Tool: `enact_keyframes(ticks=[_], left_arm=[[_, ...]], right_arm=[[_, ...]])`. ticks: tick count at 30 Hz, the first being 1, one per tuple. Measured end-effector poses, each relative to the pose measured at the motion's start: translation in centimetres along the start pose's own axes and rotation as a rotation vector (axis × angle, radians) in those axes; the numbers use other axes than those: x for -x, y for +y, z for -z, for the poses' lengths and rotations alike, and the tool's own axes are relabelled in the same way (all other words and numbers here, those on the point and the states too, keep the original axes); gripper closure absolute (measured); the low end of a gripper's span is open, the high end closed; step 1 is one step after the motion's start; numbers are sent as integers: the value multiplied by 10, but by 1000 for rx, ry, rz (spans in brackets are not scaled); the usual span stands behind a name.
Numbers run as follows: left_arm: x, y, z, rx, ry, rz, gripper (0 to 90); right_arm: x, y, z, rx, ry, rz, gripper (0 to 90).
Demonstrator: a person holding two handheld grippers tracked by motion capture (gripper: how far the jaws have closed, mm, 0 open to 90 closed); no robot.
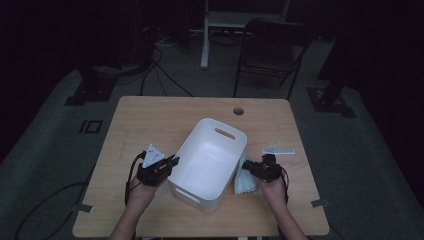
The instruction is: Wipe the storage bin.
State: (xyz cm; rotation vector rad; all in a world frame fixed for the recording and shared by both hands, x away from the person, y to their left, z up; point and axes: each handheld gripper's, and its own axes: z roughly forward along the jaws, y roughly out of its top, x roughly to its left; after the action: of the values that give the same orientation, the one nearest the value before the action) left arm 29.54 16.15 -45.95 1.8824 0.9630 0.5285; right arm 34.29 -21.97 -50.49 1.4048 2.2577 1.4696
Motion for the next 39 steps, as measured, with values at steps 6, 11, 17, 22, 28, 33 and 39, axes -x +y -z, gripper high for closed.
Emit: enact_keyframes(ticks=[6,11,17,22,28,33,39], left_arm=[[0,0,0,0,1,1,829],[0,0,0,0,2,1,829],[0,0,0,1,1,3,827],[1,0,0,1,6,8,827],[1,0,-1,4,21,26,827],[3,0,-1,3,26,36,829],[3,0,-1,3,25,36,828]], right_arm=[[5,-4,-6,-20,-3,-19,811],[8,-7,-11,-38,-5,-27,811],[13,-11,-18,-61,-11,-38,811],[16,-16,-25,-92,-26,-41,811],[18,-19,-28,-115,-28,-47,811],[12,-11,-9,-72,-8,-24,812],[-16,11,31,64,59,35,812]])
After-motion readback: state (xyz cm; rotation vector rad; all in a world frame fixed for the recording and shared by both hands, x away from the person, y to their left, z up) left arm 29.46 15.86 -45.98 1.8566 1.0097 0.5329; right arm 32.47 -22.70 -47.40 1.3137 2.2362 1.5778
